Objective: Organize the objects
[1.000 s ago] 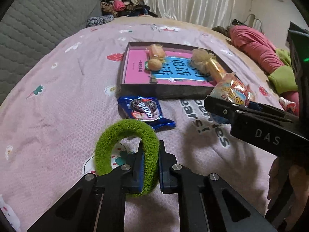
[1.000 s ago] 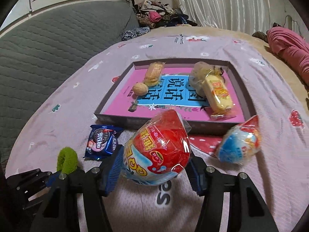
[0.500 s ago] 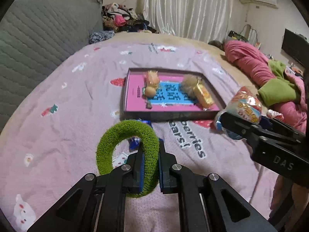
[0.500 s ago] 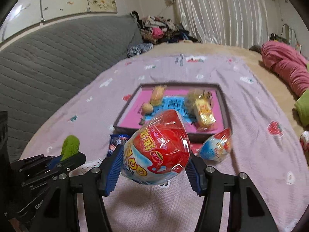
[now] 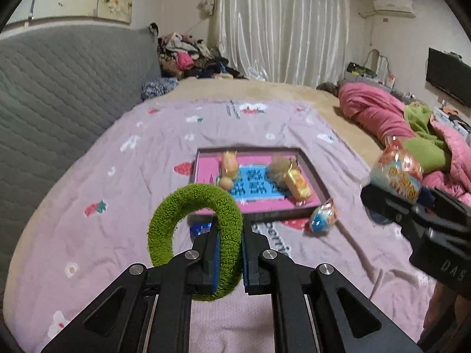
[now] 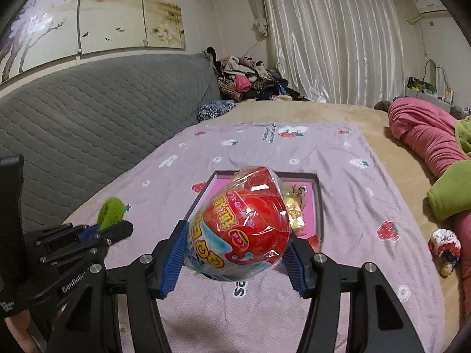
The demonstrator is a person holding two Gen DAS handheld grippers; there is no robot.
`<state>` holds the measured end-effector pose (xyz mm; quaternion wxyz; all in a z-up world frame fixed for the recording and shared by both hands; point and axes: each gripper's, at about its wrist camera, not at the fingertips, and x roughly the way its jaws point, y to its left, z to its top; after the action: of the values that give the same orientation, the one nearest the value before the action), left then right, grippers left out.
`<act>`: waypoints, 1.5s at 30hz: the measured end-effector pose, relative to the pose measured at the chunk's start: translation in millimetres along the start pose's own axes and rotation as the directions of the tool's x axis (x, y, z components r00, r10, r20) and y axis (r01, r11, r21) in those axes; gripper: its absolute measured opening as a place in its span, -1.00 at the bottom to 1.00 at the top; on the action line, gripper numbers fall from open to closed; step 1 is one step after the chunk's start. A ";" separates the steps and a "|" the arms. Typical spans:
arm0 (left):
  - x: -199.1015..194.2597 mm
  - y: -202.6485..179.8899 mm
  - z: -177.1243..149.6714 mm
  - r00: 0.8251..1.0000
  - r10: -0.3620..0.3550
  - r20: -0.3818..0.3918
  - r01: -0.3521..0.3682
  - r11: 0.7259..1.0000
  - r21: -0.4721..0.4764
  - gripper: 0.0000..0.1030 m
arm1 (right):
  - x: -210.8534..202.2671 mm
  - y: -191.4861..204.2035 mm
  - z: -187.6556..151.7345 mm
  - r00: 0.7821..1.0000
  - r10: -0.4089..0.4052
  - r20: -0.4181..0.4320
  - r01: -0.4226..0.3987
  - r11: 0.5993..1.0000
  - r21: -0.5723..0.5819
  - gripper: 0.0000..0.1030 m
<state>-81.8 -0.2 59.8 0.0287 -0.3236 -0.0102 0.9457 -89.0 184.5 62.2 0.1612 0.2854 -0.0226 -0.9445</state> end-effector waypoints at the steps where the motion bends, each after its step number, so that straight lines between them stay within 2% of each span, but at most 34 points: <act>1: -2.5 -2.7 3.9 1.000 0.004 0.008 -0.004 1.000 0.006 -0.79 | -2.8 -1.0 2.1 1.000 -0.003 0.004 0.003 1.000 -0.002 0.16; 10: -2.8 -18.1 33.3 0.999 0.014 0.045 -0.015 0.999 0.028 -0.79 | -18.5 -14.0 25.6 0.998 -0.024 0.052 0.025 1.000 -0.017 0.16; 16: 7.4 -27.2 64.2 0.997 0.012 0.074 -0.015 0.999 0.039 -0.79 | -13.3 -22.6 44.7 0.997 -0.032 0.074 0.035 0.999 -0.040 0.16; 25: 47.6 -28.5 106.8 0.996 0.019 0.083 -0.021 0.999 0.034 -0.78 | 11.3 -42.2 67.1 0.995 -0.035 0.090 0.039 0.998 -0.042 0.16; 32: 84.3 -24.3 128.6 0.995 0.033 0.096 -0.035 0.999 0.021 -0.78 | 35.8 -40.1 81.2 0.994 -0.040 0.099 0.052 0.991 -0.120 0.16; 39: 121.9 -12.1 124.3 0.993 0.037 0.109 -0.038 0.999 0.008 -0.78 | 59.8 -46.5 83.2 0.992 -0.021 0.125 0.032 0.996 -0.086 0.16; 45: 162.3 -1.3 99.7 0.998 0.024 0.063 -0.023 1.000 -0.018 -0.78 | 92.1 -44.6 76.6 0.996 -0.031 0.088 0.042 0.991 -0.125 0.16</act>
<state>-270.9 10.9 39.4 0.0147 -0.2936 -0.0155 0.9557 -216.1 193.8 71.3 0.1607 0.2344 0.0357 -0.9581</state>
